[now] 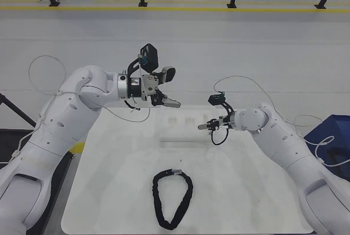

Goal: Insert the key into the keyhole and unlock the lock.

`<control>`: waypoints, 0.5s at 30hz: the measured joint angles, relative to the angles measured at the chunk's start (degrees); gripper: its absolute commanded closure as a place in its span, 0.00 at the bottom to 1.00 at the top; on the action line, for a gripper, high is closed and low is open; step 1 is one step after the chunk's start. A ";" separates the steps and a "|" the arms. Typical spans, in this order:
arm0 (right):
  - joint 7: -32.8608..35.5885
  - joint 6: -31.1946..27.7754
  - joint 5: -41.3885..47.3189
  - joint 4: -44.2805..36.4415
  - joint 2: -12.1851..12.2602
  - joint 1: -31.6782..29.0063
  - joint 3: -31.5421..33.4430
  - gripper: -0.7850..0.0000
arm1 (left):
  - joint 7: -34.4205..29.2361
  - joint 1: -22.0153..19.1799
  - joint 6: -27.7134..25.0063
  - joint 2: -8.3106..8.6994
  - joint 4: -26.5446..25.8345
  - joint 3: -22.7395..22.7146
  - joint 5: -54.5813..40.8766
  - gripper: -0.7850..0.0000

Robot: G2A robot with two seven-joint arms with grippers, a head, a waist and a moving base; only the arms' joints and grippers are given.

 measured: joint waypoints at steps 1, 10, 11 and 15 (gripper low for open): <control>-0.24 0.48 -0.15 -0.06 0.02 -0.48 0.13 0.00 | 0.00 0.00 0.00 0.00 0.00 0.00 0.00 0.00; 2.28 8.07 -1.45 -1.00 -0.51 -1.57 0.58 0.00 | 0.00 0.00 0.00 0.00 0.00 0.00 0.00 0.00; 2.50 8.75 -1.70 -1.17 -0.65 -1.59 0.47 0.00 | 0.00 0.00 0.00 0.00 0.00 0.00 0.00 0.00; 3.23 10.94 -3.63 -2.06 -1.45 -1.41 -0.46 0.00 | 0.00 0.00 0.00 0.00 0.00 0.00 0.00 0.00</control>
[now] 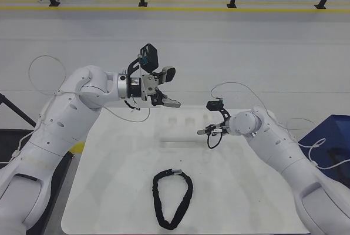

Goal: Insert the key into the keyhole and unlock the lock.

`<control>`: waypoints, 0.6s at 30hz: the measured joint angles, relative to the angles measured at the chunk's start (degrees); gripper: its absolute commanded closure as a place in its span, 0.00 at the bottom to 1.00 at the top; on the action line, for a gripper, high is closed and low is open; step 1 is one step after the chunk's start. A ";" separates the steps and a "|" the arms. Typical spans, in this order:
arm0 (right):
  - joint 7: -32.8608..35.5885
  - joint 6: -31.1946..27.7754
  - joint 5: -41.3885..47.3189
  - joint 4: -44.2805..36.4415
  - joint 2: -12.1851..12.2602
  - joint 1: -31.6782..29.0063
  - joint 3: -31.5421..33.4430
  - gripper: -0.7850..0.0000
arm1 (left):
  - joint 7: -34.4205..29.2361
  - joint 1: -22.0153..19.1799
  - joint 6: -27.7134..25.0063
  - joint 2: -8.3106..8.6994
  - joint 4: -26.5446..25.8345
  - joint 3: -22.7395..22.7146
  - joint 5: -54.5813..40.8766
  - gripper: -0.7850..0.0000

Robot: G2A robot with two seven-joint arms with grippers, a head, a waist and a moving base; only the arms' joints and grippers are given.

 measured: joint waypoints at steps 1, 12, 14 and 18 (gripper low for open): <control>0.01 0.20 -0.08 0.02 -0.23 0.02 -0.06 0.00 | 0.00 0.00 0.00 0.00 0.00 0.00 0.00 0.00; 1.46 8.19 -1.63 0.48 -2.89 0.88 -1.33 0.00 | 0.00 0.00 0.00 0.00 0.00 0.00 0.00 0.00; 1.65 9.05 -1.73 1.23 -3.40 1.15 -1.45 0.00 | 0.00 0.00 0.00 0.00 0.00 0.00 0.00 0.00; 1.80 10.61 -2.11 2.65 -4.36 1.67 -1.71 0.06 | 0.00 0.00 0.00 0.00 0.00 0.00 0.00 0.00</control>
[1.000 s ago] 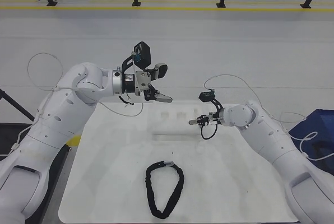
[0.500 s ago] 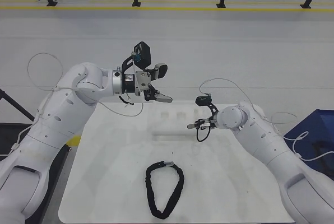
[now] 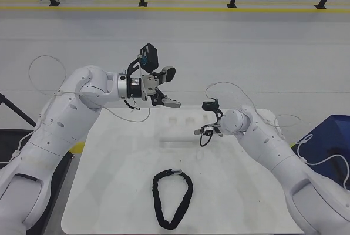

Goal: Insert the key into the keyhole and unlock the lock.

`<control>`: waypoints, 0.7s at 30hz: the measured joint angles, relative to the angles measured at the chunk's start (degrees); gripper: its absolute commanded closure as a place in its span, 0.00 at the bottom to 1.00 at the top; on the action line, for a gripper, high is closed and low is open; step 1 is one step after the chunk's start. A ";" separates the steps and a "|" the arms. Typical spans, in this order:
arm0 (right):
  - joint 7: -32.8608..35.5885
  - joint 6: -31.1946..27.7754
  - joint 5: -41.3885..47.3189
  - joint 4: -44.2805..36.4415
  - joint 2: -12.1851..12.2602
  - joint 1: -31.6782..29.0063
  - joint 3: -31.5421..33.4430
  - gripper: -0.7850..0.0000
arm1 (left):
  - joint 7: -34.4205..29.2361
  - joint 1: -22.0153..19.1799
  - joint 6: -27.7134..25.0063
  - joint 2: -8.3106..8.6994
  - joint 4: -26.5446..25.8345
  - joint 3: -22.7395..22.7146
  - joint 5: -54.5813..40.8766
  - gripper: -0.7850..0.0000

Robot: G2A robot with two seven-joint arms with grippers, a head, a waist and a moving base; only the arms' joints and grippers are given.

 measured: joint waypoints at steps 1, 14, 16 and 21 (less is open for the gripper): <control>-0.01 0.63 -0.30 0.40 -0.29 0.17 -0.13 0.18 | 0.00 0.00 0.00 0.00 0.00 0.00 0.00 0.00; -0.34 5.10 -2.06 4.15 -2.89 1.18 -0.42 0.63 | 0.00 0.00 0.00 0.00 0.00 0.00 0.00 0.00; -0.46 5.37 -2.19 4.89 -3.23 1.25 -0.34 0.74 | 0.00 0.00 0.00 0.00 0.00 0.00 0.00 0.00; -0.43 5.31 -2.33 6.76 -4.04 1.38 -0.20 0.74 | 0.00 0.00 0.00 0.00 0.00 0.00 0.00 0.00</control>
